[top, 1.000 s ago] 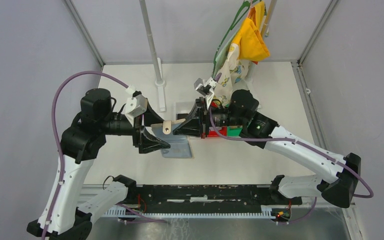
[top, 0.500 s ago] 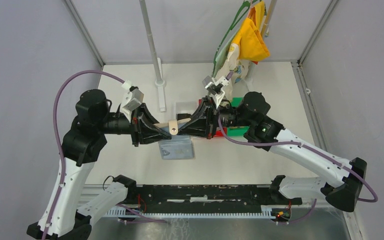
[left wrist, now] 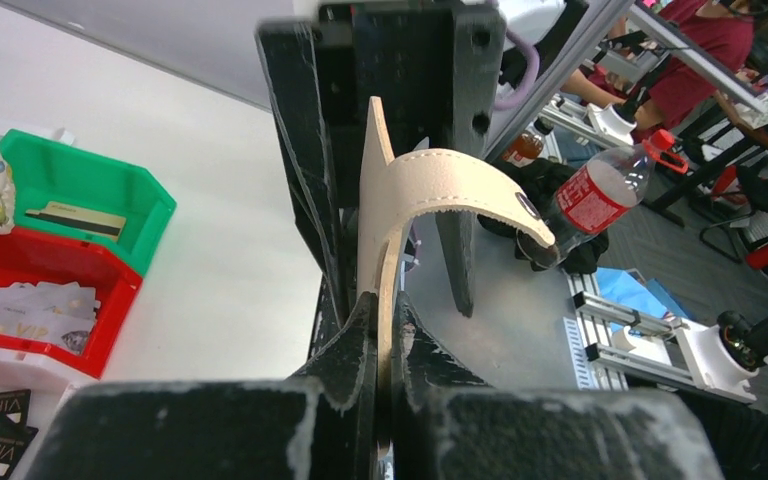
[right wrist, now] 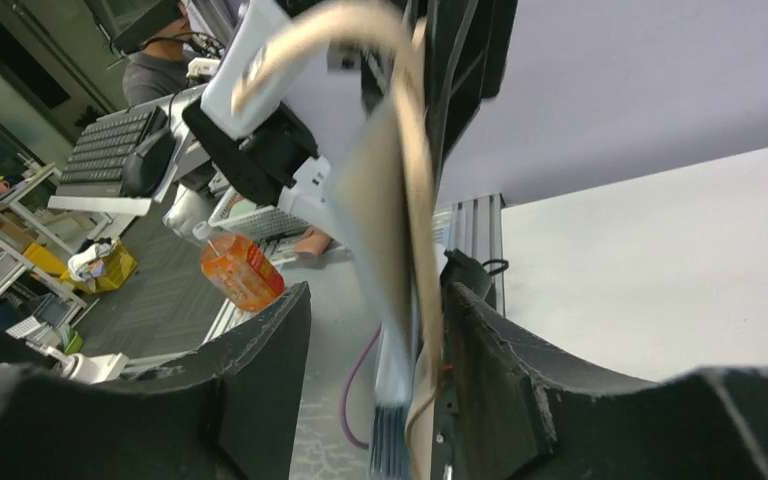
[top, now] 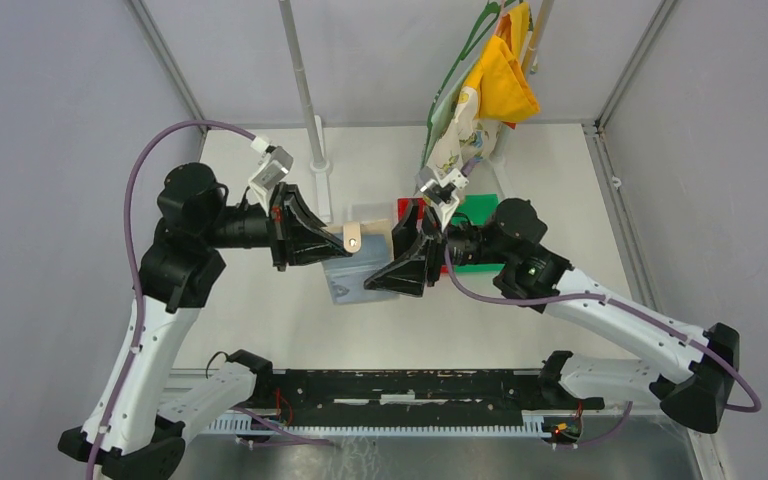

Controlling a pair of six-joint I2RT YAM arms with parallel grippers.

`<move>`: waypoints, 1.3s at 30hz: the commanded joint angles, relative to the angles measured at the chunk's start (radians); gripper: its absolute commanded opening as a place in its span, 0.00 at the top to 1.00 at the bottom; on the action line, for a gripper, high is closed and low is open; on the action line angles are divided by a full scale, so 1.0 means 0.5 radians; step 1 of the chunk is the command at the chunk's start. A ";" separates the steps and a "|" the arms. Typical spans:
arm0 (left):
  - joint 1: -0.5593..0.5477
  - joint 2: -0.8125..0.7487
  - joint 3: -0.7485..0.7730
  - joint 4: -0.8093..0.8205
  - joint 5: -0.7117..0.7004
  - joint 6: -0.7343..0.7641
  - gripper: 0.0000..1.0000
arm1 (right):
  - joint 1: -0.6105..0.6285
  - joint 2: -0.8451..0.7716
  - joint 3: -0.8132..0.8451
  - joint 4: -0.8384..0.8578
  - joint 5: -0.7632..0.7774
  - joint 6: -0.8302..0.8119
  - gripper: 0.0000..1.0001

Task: Take the credit cards out of the card holder
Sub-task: Remove the credit card from the card holder.

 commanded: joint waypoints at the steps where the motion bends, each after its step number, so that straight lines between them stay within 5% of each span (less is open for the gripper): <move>1: 0.006 0.057 0.224 0.207 0.009 -0.249 0.98 | -0.010 -0.187 -0.160 0.200 -0.123 -0.050 0.42; 6: 0.012 0.108 0.308 0.236 0.008 -0.313 0.98 | -0.009 -0.388 -0.394 0.393 -0.096 -0.037 0.45; 23: 0.024 0.129 0.353 0.308 0.069 -0.458 0.98 | -0.010 -0.517 -0.301 -0.061 0.242 -0.548 0.61; 39: 0.025 0.134 0.360 0.367 0.105 -0.518 0.98 | -0.010 -0.506 -0.351 0.177 0.343 -0.450 0.69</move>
